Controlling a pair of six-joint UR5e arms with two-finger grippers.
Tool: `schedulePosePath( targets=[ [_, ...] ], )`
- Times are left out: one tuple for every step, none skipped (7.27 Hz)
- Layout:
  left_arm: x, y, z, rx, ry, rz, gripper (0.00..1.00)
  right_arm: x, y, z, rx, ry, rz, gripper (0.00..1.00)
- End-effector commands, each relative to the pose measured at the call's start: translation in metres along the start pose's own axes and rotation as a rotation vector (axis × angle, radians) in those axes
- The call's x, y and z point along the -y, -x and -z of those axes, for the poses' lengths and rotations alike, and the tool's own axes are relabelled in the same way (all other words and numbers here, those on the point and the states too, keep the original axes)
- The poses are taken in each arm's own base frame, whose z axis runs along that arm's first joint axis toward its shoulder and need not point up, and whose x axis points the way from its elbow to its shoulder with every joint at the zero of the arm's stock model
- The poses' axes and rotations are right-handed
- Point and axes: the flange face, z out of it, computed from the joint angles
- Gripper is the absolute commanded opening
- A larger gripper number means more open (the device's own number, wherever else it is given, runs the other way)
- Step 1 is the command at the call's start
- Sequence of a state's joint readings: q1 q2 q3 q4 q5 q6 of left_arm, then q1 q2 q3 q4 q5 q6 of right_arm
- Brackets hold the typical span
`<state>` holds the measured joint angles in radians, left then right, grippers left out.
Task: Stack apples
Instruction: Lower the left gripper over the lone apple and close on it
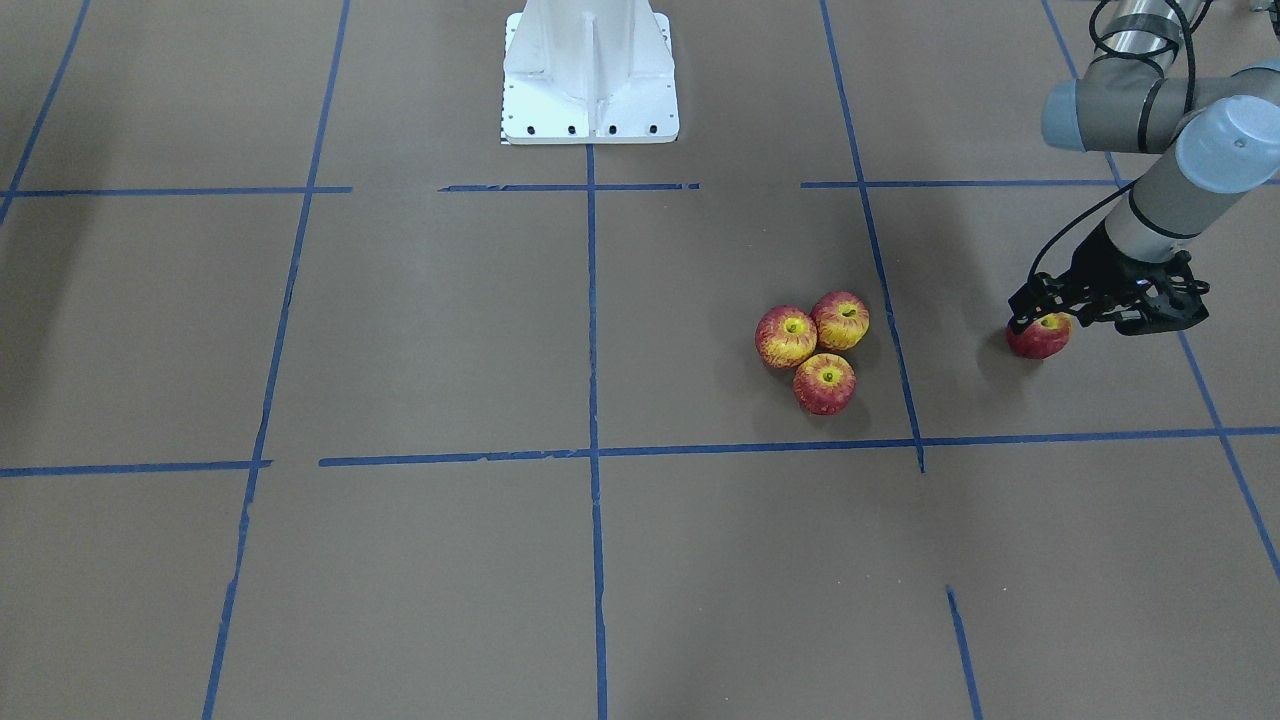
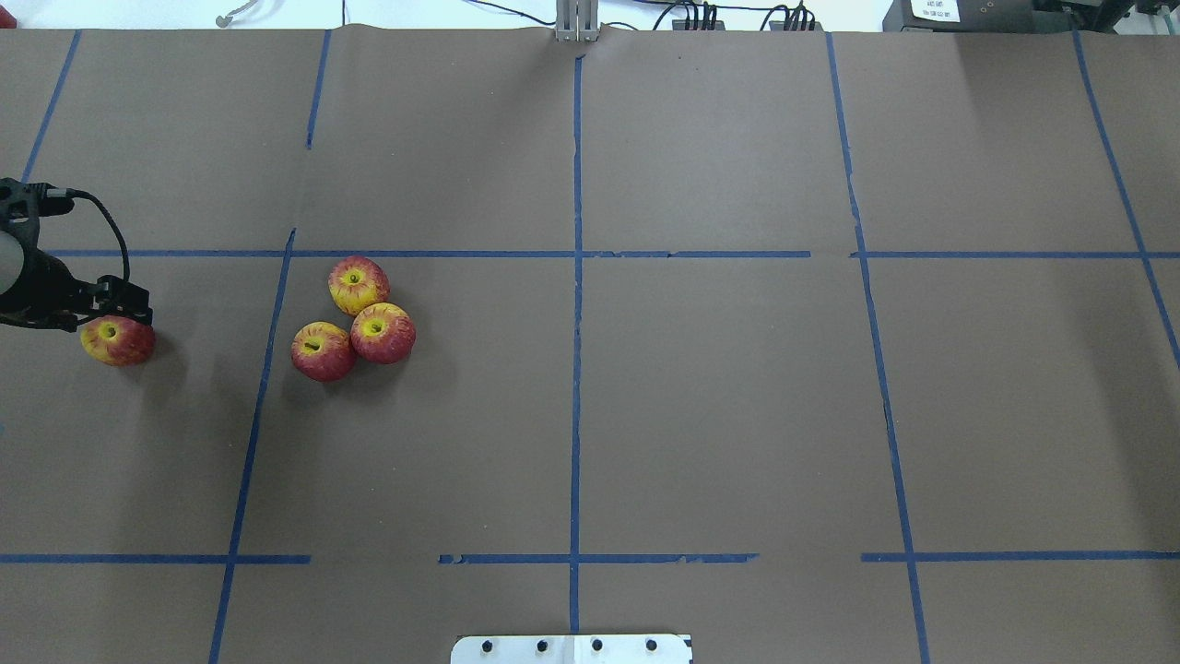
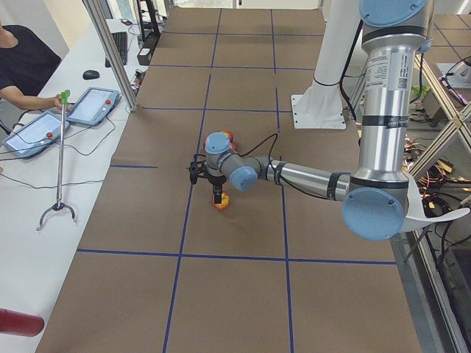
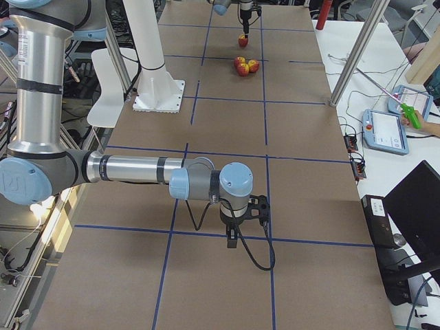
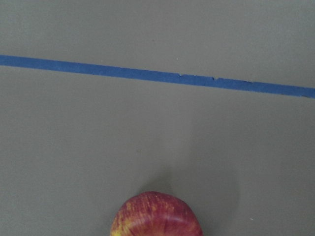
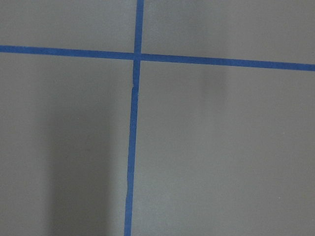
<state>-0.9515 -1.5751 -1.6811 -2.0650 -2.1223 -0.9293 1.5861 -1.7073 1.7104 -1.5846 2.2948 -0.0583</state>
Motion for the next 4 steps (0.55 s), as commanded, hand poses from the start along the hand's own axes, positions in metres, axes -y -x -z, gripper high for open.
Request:
schedulePosePath(
  targets=[
    [-0.003,0.001,-0.007,0.016,0.005,-0.001,1.0,0.0,0.0,0.0,0.002,0.0,0.0,1.0],
    [-0.004,-0.001,-0.014,0.028,0.007,-0.007,1.0,0.0,0.0,0.0,0.0,0.0,0.0,1.0],
    [-0.005,0.001,-0.022,0.036,0.018,-0.006,1.0,0.0,0.0,0.0,0.002,0.0,0.0,1.0],
    [-0.005,0.002,-0.025,0.039,0.022,-0.006,1.0,0.0,0.0,0.0,0.0,0.0,0.0,1.0]
  ],
)
